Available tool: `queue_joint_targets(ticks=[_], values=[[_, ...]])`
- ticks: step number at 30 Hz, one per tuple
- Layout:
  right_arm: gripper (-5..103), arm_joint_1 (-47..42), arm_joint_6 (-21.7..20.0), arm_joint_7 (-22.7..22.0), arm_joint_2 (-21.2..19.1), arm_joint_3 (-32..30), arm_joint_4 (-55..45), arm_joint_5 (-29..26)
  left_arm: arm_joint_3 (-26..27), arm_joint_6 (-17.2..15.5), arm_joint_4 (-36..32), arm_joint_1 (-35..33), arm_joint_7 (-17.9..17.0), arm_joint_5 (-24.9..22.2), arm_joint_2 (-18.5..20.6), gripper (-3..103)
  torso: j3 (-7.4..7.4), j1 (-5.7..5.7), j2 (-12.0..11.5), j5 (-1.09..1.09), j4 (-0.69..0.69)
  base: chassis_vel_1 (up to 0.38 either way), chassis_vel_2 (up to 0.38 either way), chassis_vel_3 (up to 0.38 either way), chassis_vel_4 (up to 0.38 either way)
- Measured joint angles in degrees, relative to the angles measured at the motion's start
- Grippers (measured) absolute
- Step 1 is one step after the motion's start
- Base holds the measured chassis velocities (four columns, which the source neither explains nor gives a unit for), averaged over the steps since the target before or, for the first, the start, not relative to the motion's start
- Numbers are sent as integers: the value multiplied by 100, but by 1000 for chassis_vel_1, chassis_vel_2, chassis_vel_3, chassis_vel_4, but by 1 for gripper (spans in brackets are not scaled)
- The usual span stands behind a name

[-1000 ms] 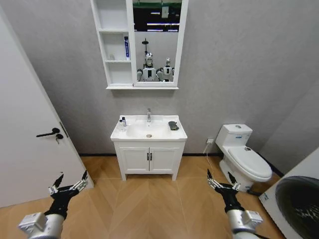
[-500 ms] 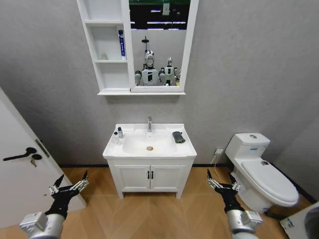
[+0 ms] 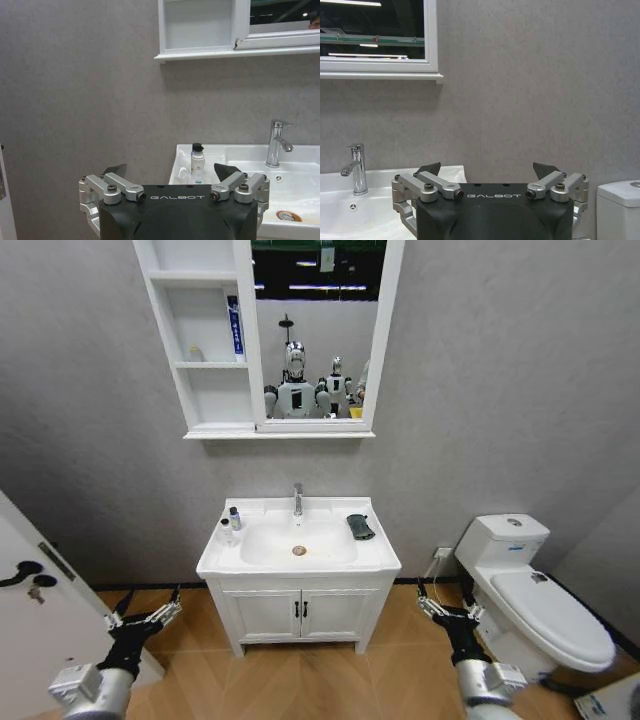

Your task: Move facial cleanser and shampoo from washbasin to cabinet, then wipe washbasin with towel.

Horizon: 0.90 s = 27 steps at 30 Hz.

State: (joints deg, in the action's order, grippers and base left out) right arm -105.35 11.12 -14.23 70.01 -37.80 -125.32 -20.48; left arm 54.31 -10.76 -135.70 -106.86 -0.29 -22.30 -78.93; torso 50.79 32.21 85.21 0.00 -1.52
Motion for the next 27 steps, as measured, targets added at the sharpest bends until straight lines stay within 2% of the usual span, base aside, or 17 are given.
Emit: queue_joint_targets(ticks=[7,12,13,15,23,27], values=[[100,27,-3,-24,-5,16,66,-12,-112,-10,162,81,13,58,261,98,2,8,-3,-1,0,-7,7,7,-3],[100,13,4,-38,-10,19,70,-7,-173,-6,211,96,27,71,271,97,2,7,-3,0,0,-53,58,71,-61],[100,10,4,-54,-5,19,70,26,-196,11,230,95,57,77,289,96,2,7,-3,0,1,-82,73,99,-92],[100,4,4,-63,2,19,70,49,-216,38,253,89,68,95,326,99,2,6,-2,0,0,-105,97,99,-102],[100,-8,4,-62,15,16,62,97,-286,74,308,114,61,93,443,97,4,12,-6,0,1,-147,154,165,-163],[100,-14,155,-30,30,26,56,158,-352,94,323,132,59,94,494,97,4,12,-6,0,1,-143,144,137,-143]])
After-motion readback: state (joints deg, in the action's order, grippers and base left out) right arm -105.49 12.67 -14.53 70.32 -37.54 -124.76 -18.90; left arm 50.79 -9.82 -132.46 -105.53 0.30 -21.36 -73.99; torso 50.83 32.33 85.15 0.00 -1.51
